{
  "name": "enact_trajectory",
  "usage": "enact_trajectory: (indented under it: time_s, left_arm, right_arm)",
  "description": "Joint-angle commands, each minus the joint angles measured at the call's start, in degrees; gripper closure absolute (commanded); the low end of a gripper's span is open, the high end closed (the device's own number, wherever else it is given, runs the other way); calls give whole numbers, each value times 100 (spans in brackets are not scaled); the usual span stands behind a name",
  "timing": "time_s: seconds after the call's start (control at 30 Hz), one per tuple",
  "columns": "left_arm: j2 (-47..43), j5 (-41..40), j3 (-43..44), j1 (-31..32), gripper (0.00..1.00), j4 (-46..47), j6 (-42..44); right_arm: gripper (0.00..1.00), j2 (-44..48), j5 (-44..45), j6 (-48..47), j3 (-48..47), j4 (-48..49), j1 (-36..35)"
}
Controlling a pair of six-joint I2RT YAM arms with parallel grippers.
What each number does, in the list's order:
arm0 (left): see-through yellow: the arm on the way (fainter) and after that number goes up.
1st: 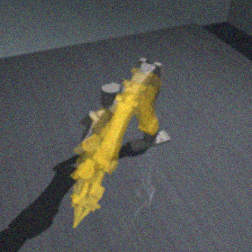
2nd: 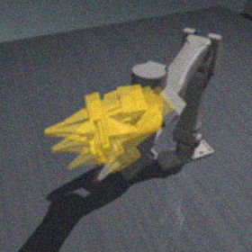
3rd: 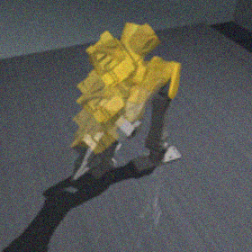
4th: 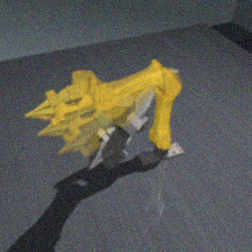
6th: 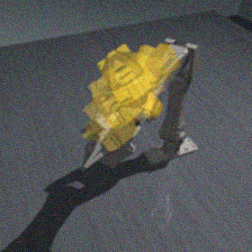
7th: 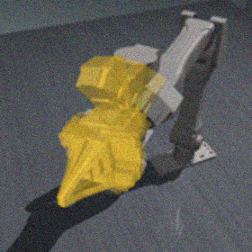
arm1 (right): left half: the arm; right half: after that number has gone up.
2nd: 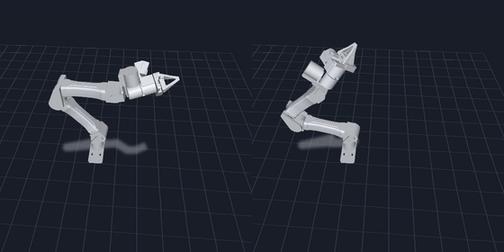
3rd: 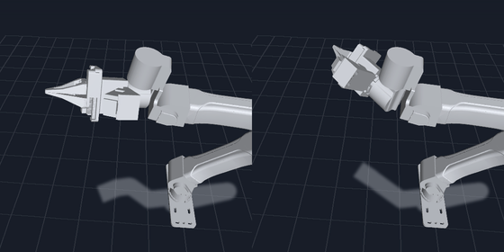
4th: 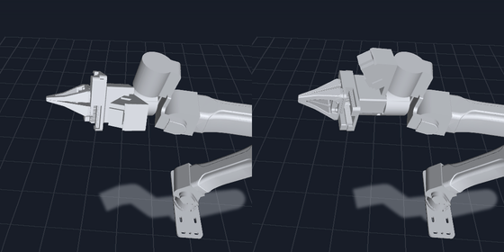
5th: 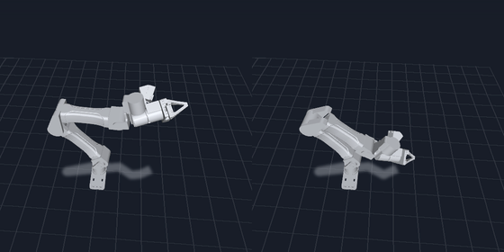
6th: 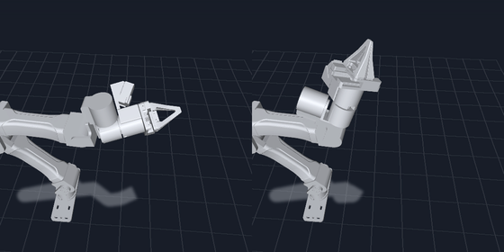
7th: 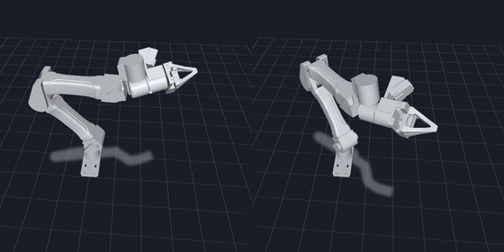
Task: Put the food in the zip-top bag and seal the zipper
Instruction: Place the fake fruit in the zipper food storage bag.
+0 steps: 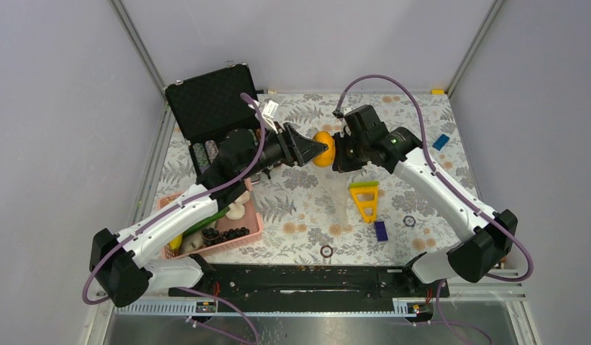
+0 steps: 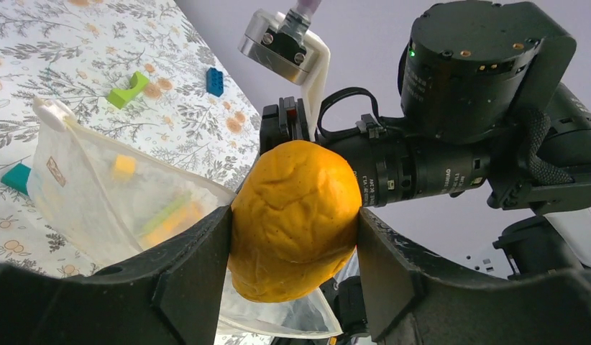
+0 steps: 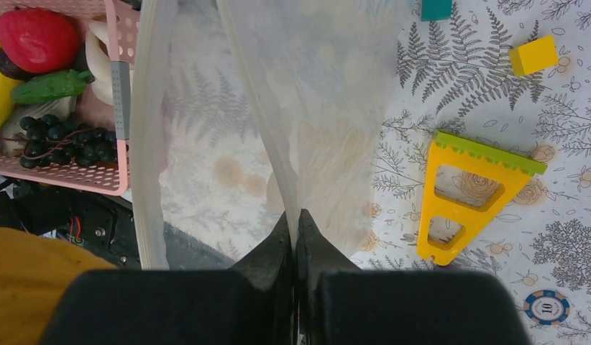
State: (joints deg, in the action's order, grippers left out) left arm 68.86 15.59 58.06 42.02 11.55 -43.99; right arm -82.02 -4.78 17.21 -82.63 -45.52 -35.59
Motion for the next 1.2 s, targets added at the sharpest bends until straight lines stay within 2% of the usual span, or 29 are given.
enact_trajectory:
  time_s: [0.0,0.27,0.5,0.57,0.6,0.63,0.67,0.73,0.83,0.87,1.03,1.13,1.17]
  left_arm:
    - [-7,-258,171,19,100,405,71]
    - [280,-655,-372,21,100,258,-203]
    - [-168,-1620,-482,18,100,-743,285]
    - [-243,-1792,-497,25,90,-908,384]
    - [-259,-1770,-505,19,81,-936,414]
    - [-274,-1706,-514,24,71,-940,442]
    - [-276,-1611,-515,22,55,-932,451]
    - [-263,-1426,-517,30,31,-898,468]
    - [-293,-1207,-483,28,6,-941,528]
    - [-331,-1123,-465,27,2,-955,548]
    - [-729,-880,-454,21,1,-1128,754]
    - [-1102,-1332,-408,17,1,-1740,768]
    - [-1200,-1775,-387,23,1,-1987,734]
  right_arm:
    - [100,103,62,139,-9,276,-68]
    - [100,325,-791,811,154,771,-66]
    - [100,465,-878,777,214,852,-38]
    - [100,502,-971,770,212,867,-33]
    - [100,505,-1035,779,212,873,-31]
    - [100,515,-1121,787,227,908,-34]
    - [100,513,-1212,796,237,939,-29]
    - [100,504,-1379,805,247,986,-17]
    - [100,506,-1441,801,286,1030,2]
    - [100,505,-1432,795,303,1034,15]
    - [100,537,-1346,735,437,1033,133]
    - [100,574,-1243,670,584,1027,206]
    - [100,585,-1216,646,622,1023,231]
